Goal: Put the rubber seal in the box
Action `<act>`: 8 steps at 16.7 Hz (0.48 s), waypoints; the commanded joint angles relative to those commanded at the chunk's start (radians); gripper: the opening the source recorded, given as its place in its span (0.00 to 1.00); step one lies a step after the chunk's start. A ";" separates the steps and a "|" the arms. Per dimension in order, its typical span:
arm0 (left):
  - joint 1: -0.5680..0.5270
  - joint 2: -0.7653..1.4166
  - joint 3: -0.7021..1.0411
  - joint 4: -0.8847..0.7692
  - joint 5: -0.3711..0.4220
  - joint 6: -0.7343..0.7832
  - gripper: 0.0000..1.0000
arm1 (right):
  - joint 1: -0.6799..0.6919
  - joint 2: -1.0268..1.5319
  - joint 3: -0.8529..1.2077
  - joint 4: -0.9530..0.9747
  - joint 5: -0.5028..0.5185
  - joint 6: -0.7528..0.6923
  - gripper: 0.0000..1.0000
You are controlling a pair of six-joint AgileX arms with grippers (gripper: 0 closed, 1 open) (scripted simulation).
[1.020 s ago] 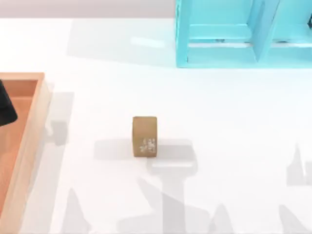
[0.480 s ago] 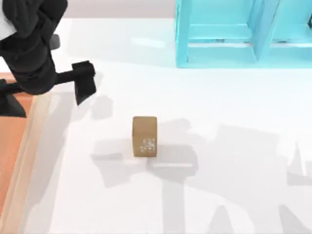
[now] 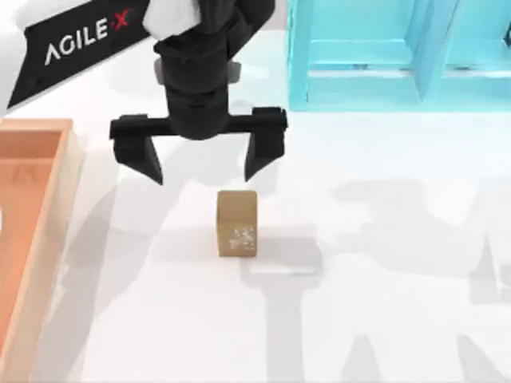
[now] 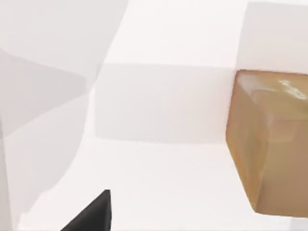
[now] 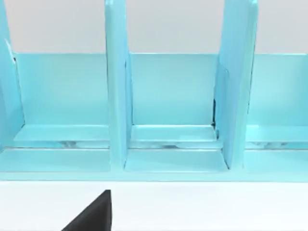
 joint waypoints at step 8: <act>-0.068 0.052 0.102 -0.046 0.022 0.002 1.00 | 0.000 0.000 0.000 0.000 0.000 0.000 1.00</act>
